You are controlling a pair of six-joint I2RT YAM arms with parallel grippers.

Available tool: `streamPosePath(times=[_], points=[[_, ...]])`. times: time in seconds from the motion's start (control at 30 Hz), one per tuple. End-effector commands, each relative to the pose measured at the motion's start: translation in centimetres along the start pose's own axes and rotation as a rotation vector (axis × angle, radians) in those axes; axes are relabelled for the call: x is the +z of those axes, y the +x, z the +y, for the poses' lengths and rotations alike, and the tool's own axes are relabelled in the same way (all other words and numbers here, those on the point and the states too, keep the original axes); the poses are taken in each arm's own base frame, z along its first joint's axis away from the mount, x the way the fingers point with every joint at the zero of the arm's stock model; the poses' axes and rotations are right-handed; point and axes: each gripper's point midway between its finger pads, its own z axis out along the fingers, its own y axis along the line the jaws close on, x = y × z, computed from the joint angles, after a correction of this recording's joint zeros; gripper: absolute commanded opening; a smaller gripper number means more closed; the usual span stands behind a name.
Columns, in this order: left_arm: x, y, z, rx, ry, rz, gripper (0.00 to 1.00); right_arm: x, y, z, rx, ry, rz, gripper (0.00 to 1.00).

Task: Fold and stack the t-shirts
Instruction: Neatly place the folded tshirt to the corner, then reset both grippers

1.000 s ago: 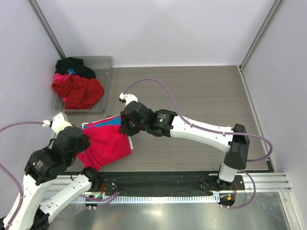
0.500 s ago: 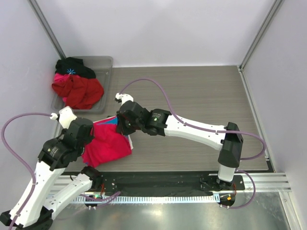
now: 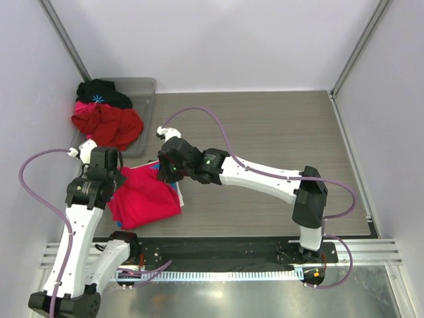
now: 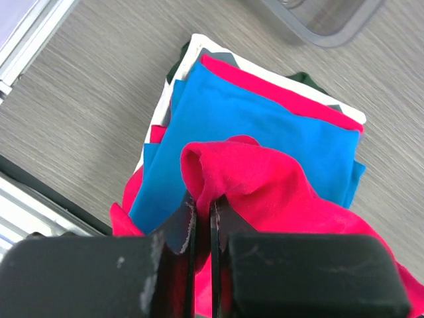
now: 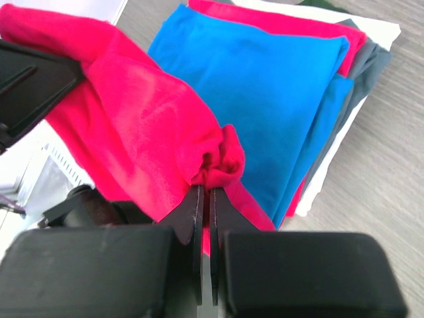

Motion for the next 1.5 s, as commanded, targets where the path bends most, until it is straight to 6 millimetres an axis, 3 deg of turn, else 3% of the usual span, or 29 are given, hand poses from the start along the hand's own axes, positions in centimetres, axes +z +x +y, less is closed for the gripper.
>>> streamPosePath(times=[0.0,0.3,0.57,0.63,0.67,0.7,0.73,0.8,0.97,1.17,1.33,1.47], points=[[1.1,-1.9,-1.2,-0.011,0.050,-0.039,0.00,0.6,-2.8,0.6,0.016,-0.040,-0.066,0.01],[4.6,-3.1,-1.9,-0.025,0.003,-0.013,0.00,4.9,-3.8,-1.6,0.051,-0.034,-0.060,0.01],[9.1,-2.0,-0.6,-0.074,-0.066,0.100,0.00,7.8,-3.6,-3.1,0.064,-0.020,-0.051,0.03],[10.3,-1.2,-0.2,-0.090,-0.093,0.161,0.11,8.2,-3.3,-3.4,0.060,-0.009,-0.047,0.11],[10.6,-1.0,0.0,-0.101,-0.095,0.184,0.14,8.3,-3.3,-3.6,0.061,0.002,-0.053,0.33],[10.8,-0.7,0.1,-0.102,-0.106,0.201,0.68,8.3,-3.1,-4.0,0.062,0.016,-0.054,0.44],[10.9,-0.7,0.2,-0.102,-0.115,0.203,0.84,8.2,-3.3,-4.4,0.061,0.035,-0.066,0.57],[10.8,-1.1,0.3,-0.102,-0.119,0.188,0.99,7.5,-3.9,-4.6,0.060,0.048,-0.086,0.63],[8.7,-2.9,0.2,-0.120,-0.082,0.103,1.00,5.3,-5.5,-4.7,0.034,0.059,-0.133,0.65],[5.7,-4.3,-2.9,-0.104,0.145,0.052,1.00,2.0,-6.4,-4.0,-0.015,0.026,-0.158,0.51],[4.5,-6.4,-4.5,-0.111,0.223,0.011,1.00,-1.1,-6.3,-7.0,-0.055,0.117,-0.214,0.47],[3.8,-5.8,-7.3,-0.118,0.362,0.083,1.00,-4.1,-5.7,-10.4,-0.036,0.184,-0.276,0.44]])
